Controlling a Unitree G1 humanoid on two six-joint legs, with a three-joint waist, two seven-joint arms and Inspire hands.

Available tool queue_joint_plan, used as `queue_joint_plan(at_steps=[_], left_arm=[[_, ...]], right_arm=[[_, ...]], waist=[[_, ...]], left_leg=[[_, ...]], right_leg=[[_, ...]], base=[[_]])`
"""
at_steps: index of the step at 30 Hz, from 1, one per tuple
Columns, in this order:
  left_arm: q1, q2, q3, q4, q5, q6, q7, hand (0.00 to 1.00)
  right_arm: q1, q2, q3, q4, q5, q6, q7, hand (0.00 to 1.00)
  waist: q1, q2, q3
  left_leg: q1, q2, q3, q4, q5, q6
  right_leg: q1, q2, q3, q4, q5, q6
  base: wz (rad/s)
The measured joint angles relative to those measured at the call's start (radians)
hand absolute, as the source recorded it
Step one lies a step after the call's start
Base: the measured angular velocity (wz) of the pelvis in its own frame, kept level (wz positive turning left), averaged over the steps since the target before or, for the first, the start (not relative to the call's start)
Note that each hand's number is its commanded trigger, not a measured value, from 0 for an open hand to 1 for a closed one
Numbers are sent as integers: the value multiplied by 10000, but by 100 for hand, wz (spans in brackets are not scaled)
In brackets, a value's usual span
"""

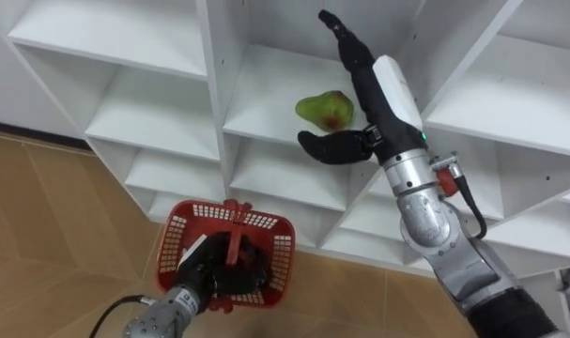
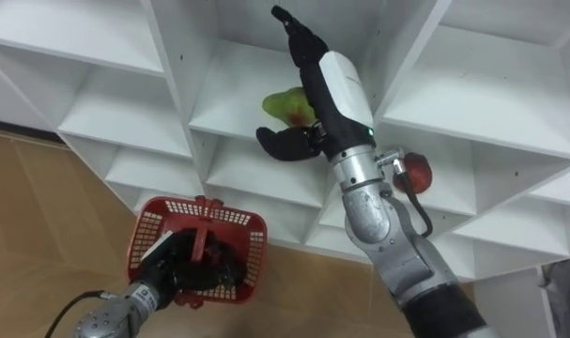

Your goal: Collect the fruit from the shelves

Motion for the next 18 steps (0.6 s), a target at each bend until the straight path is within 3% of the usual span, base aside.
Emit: queue_joint_plan(at_steps=[8, 12, 18], left_arm=[[-15, 35, -25, 1, -10, 31, -159, 100], [-28, 44, -66, 3, -7, 202, -317, 100], [-26, -58, -111, 157, 0, 341, -318, 100]], right_arm=[[-359, 10, 1, 308, -10, 9, 102, 0], [-851, 20, -1, 1059, 0, 216, 92, 0], [-857, 84, -30, 1714, 5, 391, 84, 0]], waist=[[-5, 0, 0], [4, -1, 0], [26, -20, 14]], left_leg=[[-42, -58, -88, -8, 13, 21], [-39, -75, -122, -5, 29, 37], [3, -83, -140, -7, 36, 45]], right_leg=[[-2, -43, -71, 16, -18, 27], [24, -60, -107, 18, -17, 27], [77, -82, -152, 29, -18, 28]], base=[[3], [2], [1]])
